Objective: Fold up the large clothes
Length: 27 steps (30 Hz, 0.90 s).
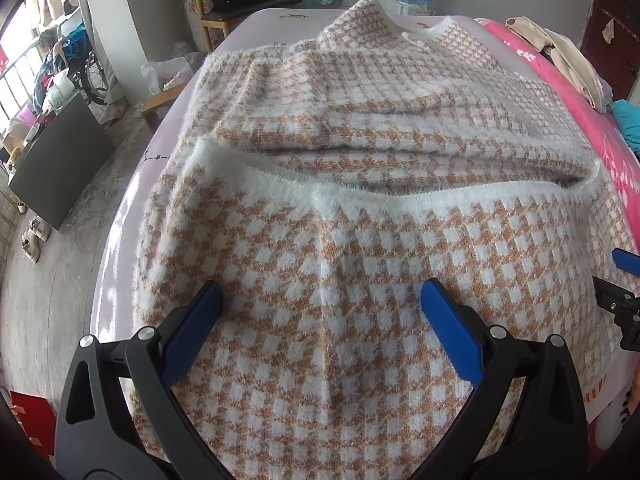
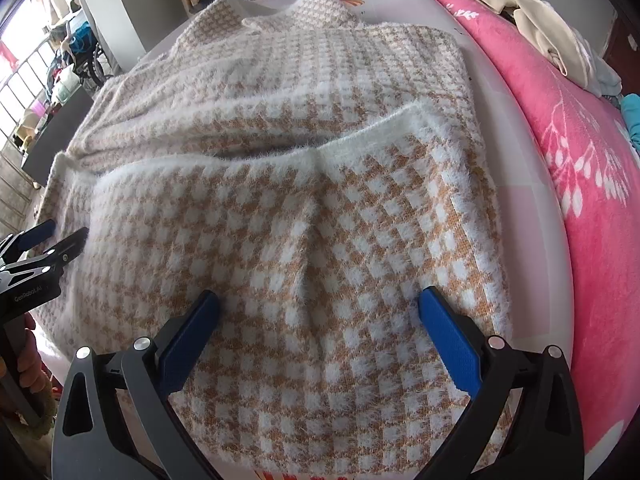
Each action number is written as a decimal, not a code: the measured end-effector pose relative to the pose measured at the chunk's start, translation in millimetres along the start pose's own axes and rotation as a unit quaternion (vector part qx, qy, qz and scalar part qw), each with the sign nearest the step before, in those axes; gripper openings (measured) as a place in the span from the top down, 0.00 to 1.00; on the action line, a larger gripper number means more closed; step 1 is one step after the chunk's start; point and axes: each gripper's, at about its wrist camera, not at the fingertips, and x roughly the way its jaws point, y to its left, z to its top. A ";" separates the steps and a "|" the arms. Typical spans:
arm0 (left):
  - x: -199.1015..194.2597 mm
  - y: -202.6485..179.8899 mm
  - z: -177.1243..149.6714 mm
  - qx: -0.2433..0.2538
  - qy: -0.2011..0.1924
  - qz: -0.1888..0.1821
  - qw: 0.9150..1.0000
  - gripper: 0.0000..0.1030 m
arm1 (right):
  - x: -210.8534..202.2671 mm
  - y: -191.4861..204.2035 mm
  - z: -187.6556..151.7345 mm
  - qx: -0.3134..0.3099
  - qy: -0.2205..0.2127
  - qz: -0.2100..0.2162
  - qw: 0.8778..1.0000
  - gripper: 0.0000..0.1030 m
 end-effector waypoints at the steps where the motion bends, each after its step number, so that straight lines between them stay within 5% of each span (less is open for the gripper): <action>1: 0.1 -0.2 0.1 0.000 0.000 0.000 1.000 0.06 | -0.1 0.2 -0.2 0.000 0.000 0.000 1.000 0.06; 21: -24.7 5.9 -2.8 -0.025 -0.020 -0.026 0.999 0.06 | -10.7 -2.2 -4.4 -0.018 -0.010 0.009 1.000 0.06; 27: -40.4 1.2 3.0 -0.061 -0.032 -0.074 0.995 0.07 | -73.8 -3.2 10.5 -0.016 -0.089 0.020 0.996 0.06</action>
